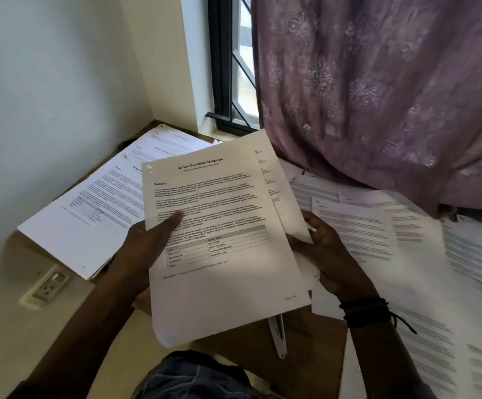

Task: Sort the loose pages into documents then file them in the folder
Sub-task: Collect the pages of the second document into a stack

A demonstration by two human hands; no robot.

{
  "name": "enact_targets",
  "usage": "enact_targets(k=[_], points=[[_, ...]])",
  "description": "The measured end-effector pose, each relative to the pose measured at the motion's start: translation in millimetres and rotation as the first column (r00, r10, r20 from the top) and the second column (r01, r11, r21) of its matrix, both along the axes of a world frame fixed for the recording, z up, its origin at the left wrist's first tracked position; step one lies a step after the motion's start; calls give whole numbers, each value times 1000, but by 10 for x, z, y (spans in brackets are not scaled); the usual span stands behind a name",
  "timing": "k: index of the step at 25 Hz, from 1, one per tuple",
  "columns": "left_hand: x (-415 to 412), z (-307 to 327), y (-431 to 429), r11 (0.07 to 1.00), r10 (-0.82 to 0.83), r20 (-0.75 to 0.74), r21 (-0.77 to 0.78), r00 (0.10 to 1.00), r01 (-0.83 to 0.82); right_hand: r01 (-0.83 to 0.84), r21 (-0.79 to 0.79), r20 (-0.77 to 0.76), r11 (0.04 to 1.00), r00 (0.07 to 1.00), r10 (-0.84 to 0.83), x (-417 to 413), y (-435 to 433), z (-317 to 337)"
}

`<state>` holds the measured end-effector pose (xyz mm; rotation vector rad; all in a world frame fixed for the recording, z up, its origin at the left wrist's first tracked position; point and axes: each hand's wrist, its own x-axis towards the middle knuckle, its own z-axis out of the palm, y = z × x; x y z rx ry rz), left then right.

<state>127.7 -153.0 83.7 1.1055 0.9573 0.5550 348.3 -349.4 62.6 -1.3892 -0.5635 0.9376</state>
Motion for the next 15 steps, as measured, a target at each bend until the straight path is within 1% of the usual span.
enact_targets(k=[1,3,4,5,7,9,10,12,13,15], points=[[48,-3,-131,1000,-4,14,-17,1000,4,-28,14,-17,1000,999,28,-34,-125,22],[129,-32,-380,1000,-9,36,-16,999,10,-43,32,-149,999,988,47,-62,-381,59],[168,-36,-503,1000,-7,39,-9,999,7,-48,8,-183,999,982,49,-68,-508,83],[205,-42,-620,1000,0,43,-7,999,0,-66,-34,-149,997,987,60,-67,-619,94],[254,-45,-792,1000,5,56,3,998,-5,-87,-131,38,988,995,93,-70,-762,44],[317,-45,-937,1000,-16,86,8,996,15,-86,-139,135,987,985,105,-90,-882,-38],[339,-44,-983,1000,-27,105,-6,994,28,-67,-123,154,990,984,86,-99,-923,-65],[357,-28,-1044,993,-103,135,-40,986,109,-23,-74,137,997,990,33,-110,-981,-102],[355,-30,-1060,986,-155,131,-35,979,161,-24,-58,122,998,992,31,-111,-993,-106],[323,-64,-1043,979,-204,94,13,974,204,-70,-99,147,993,986,84,-108,-987,-101]])
